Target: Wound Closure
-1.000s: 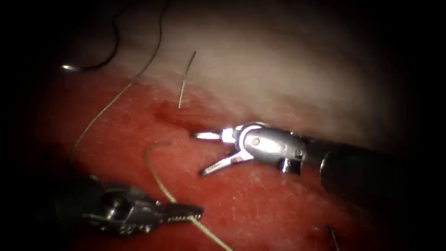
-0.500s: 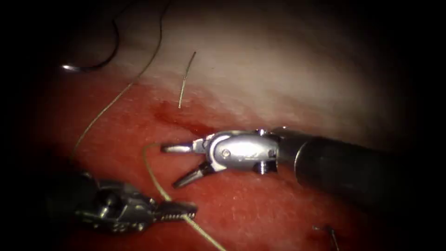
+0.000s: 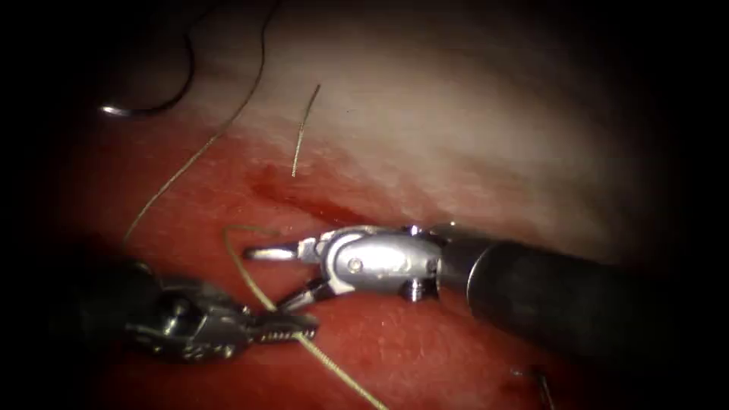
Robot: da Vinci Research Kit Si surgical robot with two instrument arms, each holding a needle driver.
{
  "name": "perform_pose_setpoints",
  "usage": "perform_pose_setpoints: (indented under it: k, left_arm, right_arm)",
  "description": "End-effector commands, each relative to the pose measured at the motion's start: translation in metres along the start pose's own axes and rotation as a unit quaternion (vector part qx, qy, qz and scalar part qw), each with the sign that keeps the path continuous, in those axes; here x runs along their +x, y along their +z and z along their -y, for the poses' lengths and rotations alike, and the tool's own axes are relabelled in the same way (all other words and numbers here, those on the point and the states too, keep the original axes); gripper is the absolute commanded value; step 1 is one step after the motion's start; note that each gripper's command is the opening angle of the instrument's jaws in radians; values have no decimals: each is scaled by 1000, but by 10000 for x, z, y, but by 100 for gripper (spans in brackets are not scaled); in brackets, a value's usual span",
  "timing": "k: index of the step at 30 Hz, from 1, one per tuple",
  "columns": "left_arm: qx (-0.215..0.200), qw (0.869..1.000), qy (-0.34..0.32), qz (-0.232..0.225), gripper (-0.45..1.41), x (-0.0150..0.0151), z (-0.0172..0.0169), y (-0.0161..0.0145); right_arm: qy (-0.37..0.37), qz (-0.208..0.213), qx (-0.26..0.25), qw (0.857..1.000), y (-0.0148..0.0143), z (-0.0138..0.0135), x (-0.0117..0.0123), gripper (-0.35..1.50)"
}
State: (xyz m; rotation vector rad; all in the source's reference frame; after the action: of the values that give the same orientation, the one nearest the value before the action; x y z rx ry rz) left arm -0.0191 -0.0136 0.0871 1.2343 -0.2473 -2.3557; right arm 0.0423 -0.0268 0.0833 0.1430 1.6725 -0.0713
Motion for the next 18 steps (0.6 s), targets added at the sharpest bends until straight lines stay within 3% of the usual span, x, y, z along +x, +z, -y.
perform_pose_setpoints:
  k: [1, 18]
  left_arm:
    - [0, 1000, -1, -1, -45, -1, -1, 8]
    - [0, 1000, -10, -7, -45, -1, -2, 7]
  right_arm:
    - [1, -2, -1, 1000, 8, -5, -4, 128]
    - [-111, -4, -10, 994, 29, -1, 1, 126]
